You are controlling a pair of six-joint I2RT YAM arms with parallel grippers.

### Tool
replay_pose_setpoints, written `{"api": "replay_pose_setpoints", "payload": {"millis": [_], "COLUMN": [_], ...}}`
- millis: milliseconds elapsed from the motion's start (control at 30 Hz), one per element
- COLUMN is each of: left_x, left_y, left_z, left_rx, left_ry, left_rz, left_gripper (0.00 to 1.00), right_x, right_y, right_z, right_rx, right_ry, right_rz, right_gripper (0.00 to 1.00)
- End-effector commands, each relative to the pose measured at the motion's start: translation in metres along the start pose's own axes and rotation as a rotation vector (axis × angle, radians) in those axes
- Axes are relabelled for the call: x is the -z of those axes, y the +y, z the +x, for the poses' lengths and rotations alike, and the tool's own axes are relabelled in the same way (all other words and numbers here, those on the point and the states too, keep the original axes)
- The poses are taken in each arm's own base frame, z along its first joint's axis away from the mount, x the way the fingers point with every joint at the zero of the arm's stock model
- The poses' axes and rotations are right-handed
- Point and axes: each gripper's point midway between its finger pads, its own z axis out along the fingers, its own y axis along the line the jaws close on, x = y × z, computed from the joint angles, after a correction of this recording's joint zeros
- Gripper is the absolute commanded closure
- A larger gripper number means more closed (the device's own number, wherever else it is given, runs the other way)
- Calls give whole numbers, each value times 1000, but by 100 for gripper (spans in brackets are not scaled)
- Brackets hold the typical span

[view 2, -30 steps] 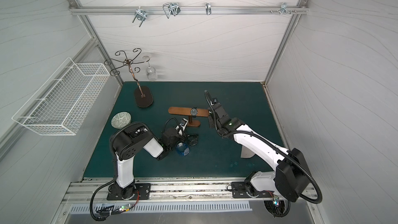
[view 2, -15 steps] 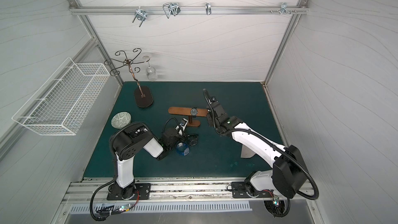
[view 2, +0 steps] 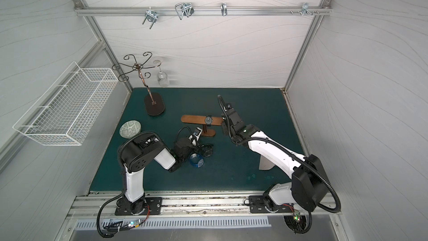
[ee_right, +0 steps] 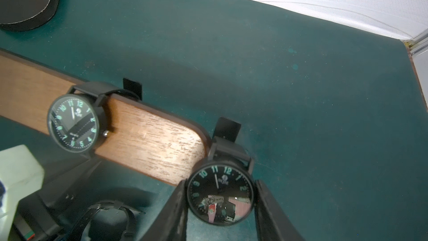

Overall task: Place watch on stand
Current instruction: Place the watch on the stand.

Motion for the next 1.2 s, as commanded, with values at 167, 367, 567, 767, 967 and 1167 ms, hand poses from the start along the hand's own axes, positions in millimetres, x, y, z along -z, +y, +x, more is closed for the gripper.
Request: {"api": "replay_pose_setpoints", "payload": {"millis": [167, 367, 567, 767, 967, 1167], "left_x": [2, 1, 2, 2, 2, 2], "left_y": [0, 0, 0, 1, 1, 1], "left_z": [-8, -8, -7, -6, -6, -7], "left_rx": [-3, -2, -5, -9, -8, -9], "left_ry": [-27, -28, -26, -24, -23, -25], "left_rz": [1, 1, -2, -4, -5, -5], "left_gripper": [93, 93, 93, 93, 93, 93], "right_x": [1, 0, -3, -5, -6, -7], "right_y": [3, 7, 9, 19, 25, 30], "right_z": [-16, -18, -15, -17, -16, -16], "right_rx": [-6, -11, -9, 6, 13, 18], "right_ry": [-32, -32, -21, -21, -18, -16], "right_rz": [-17, -30, -36, -48, -51, -57], "right_gripper": [69, 69, 70, 71, 71, 71]}}
